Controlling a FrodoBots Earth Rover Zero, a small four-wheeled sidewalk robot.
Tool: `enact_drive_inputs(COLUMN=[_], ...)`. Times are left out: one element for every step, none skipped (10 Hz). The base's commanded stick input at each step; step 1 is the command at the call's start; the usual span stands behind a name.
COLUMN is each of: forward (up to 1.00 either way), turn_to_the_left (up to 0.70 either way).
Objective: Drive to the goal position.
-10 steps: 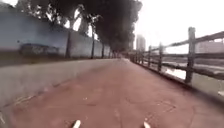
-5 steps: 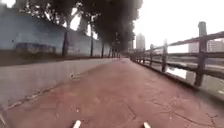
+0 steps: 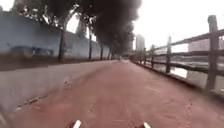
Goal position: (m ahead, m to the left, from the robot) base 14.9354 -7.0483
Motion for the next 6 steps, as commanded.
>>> enact_drive_inputs(forward=[0.70,0.70,0.70,0.70,0.70,0.70], turn_to_the_left=[-0.19,-0.33,0.00,0.00,0.00,0.00])
